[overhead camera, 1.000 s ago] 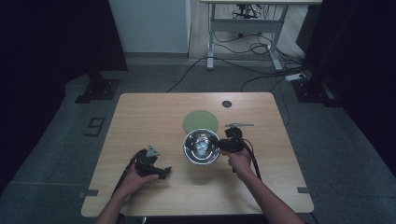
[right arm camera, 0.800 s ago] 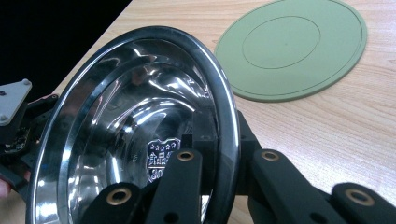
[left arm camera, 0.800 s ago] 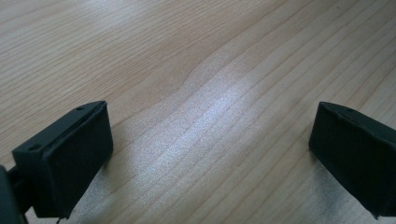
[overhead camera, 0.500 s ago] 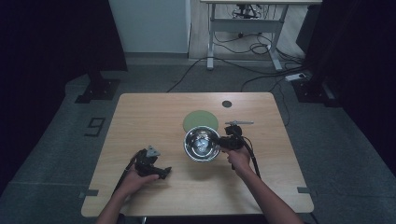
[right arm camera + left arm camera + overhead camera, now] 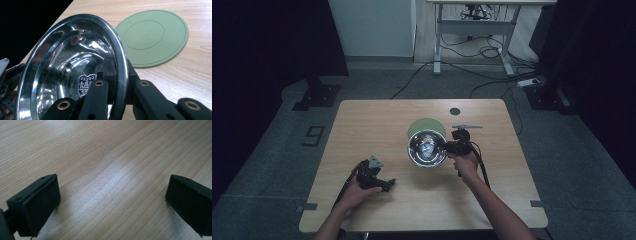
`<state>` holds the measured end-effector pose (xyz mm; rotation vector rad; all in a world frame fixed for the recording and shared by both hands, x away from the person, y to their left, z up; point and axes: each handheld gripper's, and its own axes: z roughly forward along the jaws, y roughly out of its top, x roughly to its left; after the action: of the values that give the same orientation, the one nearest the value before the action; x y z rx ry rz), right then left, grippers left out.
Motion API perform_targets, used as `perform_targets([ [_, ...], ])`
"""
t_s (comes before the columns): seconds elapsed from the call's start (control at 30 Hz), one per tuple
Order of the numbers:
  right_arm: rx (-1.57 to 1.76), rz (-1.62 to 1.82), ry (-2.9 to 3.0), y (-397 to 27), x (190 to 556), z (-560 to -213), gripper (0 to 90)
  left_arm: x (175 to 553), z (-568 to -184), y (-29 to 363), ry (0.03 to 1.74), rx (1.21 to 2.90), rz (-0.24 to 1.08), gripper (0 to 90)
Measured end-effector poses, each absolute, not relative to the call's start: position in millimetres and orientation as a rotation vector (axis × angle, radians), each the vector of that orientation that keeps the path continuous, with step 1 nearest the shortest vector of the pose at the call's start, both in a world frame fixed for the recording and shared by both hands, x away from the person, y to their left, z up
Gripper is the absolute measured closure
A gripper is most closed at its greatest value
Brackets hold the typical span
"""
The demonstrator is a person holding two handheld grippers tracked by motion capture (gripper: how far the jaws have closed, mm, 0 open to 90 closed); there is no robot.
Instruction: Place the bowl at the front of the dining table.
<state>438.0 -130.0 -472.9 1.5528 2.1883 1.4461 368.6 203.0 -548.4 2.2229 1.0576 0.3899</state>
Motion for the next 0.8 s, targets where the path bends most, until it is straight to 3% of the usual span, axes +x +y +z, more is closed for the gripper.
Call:
perform_targets([
  [0.8, 1.58, 1.403, 2.145, -133.7, 459.0, -471.5, 85.3, 368.7, -548.4, 203.1, 1.057, 2.223, 0.389, 0.0],
])
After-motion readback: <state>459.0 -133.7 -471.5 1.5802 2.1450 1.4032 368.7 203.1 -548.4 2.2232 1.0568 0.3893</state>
